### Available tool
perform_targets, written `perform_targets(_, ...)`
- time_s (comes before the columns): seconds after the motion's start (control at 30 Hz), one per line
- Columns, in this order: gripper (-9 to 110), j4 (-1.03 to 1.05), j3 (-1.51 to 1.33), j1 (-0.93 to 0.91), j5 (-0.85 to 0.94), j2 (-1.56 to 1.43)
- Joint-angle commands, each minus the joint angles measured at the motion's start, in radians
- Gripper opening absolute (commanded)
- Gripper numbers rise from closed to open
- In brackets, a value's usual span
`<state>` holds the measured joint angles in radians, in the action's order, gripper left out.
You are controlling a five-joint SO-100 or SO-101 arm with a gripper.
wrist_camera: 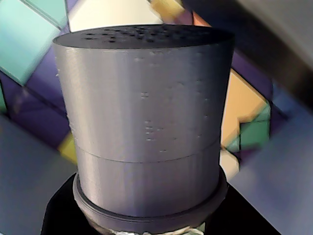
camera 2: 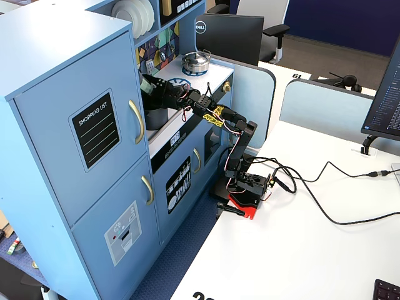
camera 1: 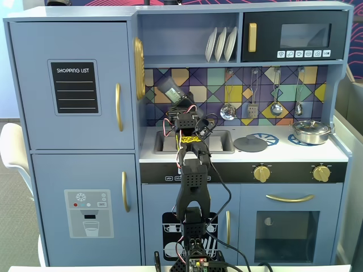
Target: Put salt in the gray recipient
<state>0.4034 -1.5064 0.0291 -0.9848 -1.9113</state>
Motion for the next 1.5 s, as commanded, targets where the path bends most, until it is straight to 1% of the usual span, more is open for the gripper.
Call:
perform_targets(0.0,0,-0.034,0.160,0.038,0.020,0.000)
perform_targets(0.1,0,-0.025,0.250,0.058,0.031,0.034)
perform_targets(0.23,0,-0.015,0.281,0.048,0.078,0.044)
perform_targets(0.33,0,0.021,0.250,-0.012,0.160,0.035)
perform_targets(0.43,0,0.028,0.187,-0.133,0.301,0.014)
perform_targets(0.57,0,0.005,0.120,-0.328,0.706,-0.006)
perform_targets(0.67,0,-0.071,0.069,-0.500,1.088,0.000)
perform_targets(0.8,0,-0.144,0.060,-0.678,1.629,0.046)
perform_targets(0.9,0,-0.284,0.035,-0.785,1.971,0.078)
perform_targets(1.0,0,-0.399,0.034,-0.857,2.212,0.123)
perform_targets(1.1,0,-0.440,0.034,-0.893,2.411,0.164)
perform_targets(1.13,0,-0.440,0.034,-0.899,2.456,0.179)
perform_targets(1.23,0,-0.459,0.038,-0.917,2.511,0.227)
perform_targets(1.47,0,-0.465,0.026,-0.914,2.545,0.284)
